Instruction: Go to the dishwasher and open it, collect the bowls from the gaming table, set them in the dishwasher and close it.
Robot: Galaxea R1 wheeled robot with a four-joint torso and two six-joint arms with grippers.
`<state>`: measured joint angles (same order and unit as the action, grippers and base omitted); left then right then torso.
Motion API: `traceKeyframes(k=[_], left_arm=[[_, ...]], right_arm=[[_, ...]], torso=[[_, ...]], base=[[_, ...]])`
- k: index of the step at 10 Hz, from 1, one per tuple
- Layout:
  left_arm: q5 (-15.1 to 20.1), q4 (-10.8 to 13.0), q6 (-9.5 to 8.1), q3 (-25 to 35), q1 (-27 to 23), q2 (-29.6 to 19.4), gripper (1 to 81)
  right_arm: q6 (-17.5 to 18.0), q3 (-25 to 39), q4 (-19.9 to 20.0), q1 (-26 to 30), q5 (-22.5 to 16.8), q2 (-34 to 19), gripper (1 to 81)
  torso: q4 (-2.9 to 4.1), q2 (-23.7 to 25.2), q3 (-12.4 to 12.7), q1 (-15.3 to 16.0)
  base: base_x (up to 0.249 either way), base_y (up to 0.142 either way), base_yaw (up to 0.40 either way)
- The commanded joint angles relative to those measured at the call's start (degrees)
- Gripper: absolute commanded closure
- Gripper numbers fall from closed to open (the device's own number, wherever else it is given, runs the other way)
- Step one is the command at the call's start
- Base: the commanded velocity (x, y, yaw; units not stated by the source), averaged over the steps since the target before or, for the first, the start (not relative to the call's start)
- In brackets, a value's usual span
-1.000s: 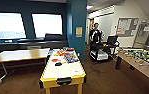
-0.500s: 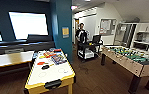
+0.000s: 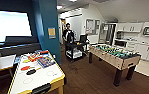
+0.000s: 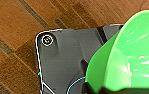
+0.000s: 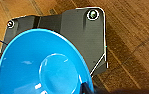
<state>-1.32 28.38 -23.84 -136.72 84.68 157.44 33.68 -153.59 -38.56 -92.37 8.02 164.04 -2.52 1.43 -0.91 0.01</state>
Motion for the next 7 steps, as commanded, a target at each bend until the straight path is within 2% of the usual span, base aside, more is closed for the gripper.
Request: traceKeyframes(k=[1, 7], left_arm=[[1.8, -0.4, 0.03, 0.2, -2.9, -1.2, 81.1], [2.1, -0.4, 0.03, -1.1, -2.9, -0.2, 81.1]], right_arm=[[-0.1, -3.7, -0.7, 2.4, -2.0, -1.0, 81.1], [-0.1, -4.3, -1.8, 2.0, -2.0, 1.1, 81.1]], torso=[[0.00, 0.0, 0.0, 0.0], [0.00, 0.0, 0.0, 0.0]], base=[[0.000, 0.000, -0.400], [0.000, 0.000, -0.400]])
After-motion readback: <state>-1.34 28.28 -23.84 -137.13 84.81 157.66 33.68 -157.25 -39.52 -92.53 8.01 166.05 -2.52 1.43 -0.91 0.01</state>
